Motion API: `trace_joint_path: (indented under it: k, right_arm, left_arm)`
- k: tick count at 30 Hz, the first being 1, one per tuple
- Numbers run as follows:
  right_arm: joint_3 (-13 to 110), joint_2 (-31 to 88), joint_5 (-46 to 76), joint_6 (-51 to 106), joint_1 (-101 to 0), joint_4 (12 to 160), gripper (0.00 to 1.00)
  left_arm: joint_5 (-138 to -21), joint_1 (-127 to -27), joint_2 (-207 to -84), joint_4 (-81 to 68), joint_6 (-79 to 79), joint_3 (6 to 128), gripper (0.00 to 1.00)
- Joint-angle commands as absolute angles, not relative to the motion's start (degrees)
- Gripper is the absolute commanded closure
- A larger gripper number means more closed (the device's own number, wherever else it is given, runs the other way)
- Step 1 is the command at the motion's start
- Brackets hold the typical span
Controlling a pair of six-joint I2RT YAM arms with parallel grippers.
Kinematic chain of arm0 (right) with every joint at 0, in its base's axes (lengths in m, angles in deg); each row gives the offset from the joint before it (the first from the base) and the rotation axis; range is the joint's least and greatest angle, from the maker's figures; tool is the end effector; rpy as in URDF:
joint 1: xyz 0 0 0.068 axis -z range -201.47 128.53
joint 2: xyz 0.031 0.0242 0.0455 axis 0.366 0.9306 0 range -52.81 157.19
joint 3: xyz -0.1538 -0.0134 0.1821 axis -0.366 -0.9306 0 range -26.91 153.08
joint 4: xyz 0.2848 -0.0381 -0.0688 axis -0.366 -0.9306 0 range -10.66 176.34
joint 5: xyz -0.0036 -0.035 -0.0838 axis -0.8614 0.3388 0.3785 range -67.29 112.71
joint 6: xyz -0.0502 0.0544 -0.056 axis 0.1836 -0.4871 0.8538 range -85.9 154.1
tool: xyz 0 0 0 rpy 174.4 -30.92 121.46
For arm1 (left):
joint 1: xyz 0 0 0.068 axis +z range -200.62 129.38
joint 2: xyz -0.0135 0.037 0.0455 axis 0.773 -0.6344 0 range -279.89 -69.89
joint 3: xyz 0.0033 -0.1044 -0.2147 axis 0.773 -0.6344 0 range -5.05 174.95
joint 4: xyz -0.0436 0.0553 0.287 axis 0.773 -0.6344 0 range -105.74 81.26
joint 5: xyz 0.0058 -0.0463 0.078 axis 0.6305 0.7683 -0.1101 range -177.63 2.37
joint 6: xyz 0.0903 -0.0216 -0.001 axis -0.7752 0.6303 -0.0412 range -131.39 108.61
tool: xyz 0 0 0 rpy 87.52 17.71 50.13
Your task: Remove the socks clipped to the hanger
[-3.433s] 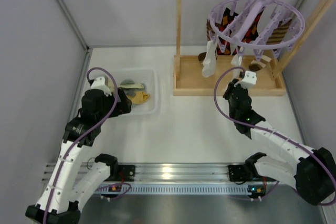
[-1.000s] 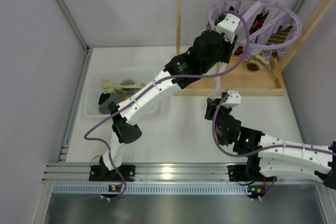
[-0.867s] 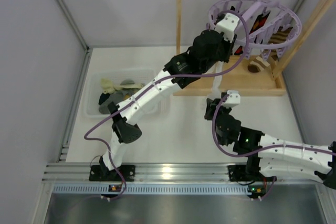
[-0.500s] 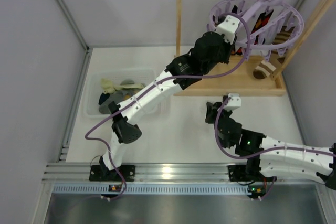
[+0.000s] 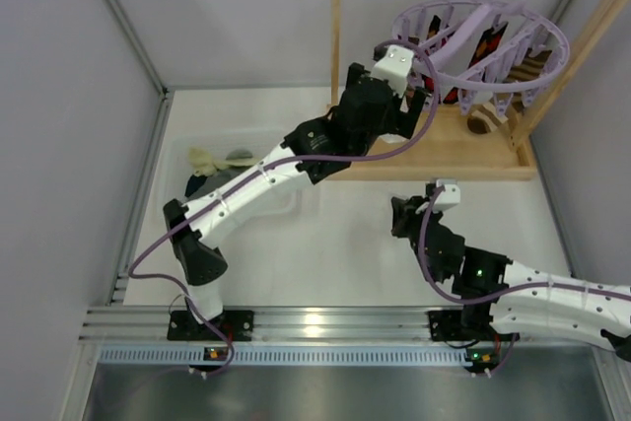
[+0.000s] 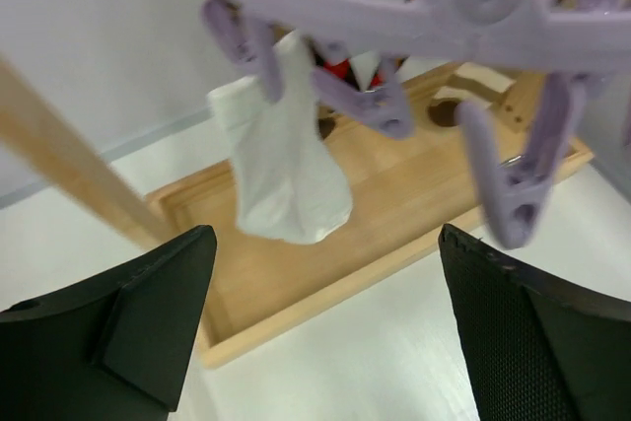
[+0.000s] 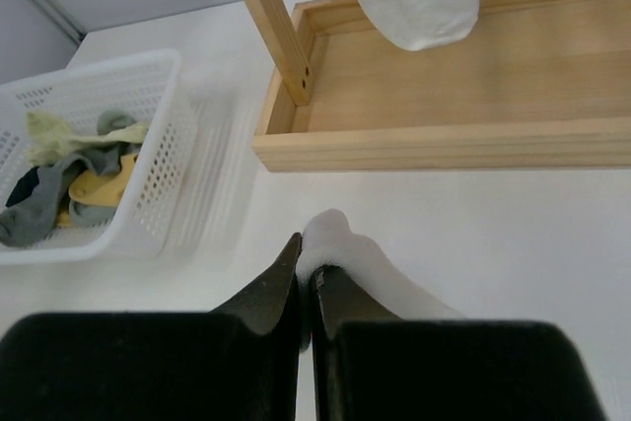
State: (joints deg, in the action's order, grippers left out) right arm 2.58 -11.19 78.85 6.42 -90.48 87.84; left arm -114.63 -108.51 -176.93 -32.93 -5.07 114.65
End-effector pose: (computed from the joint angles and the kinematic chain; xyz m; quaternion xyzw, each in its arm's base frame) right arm 0.1560 0.2131 0.2427 0.0415 0.7414 0.1803 0.6450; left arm 0.2946 -0.3978 0.4226 0.1946 0.7424 -0.1737 0.6171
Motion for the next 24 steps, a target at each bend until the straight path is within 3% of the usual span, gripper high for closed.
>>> trace_joint_path:
  k: [1, 8, 12, 18, 24]
  right_arm:
    - [4.27, -11.33, 76.86, 5.71, -91.78, 83.28, 1.0]
    - [10.52, -5.54, 64.58, 7.38, -88.11, 77.64, 1.0]
    - [12.45, -2.2, 58.06, 9.83, -85.46, 81.5, 1.0]
    - [20.97, 7.46, 43.83, 14.15, -80.89, 85.82, 1.0]
    - [37.48, 21.52, 35.47, 19.93, -76.93, 86.7, 1.0]
  left_arm:
    - [-125.73, -108.46, -168.16, -31.51, -4.1, 106.79, 0.01]
    - [-143.14, -108.46, -150.5, -32.73, 0.46, 83.5, 0.01]
    - [-151.69, -108.19, -144.6, -46.85, 8.63, 78.63, 0.01]
    - [-135.37, -98.71, -134.85, -61.47, 19.54, 71.78, 0.01]
    - [-133.59, -98.0, -121.85, -69.56, 22.62, 65.2, 0.01]
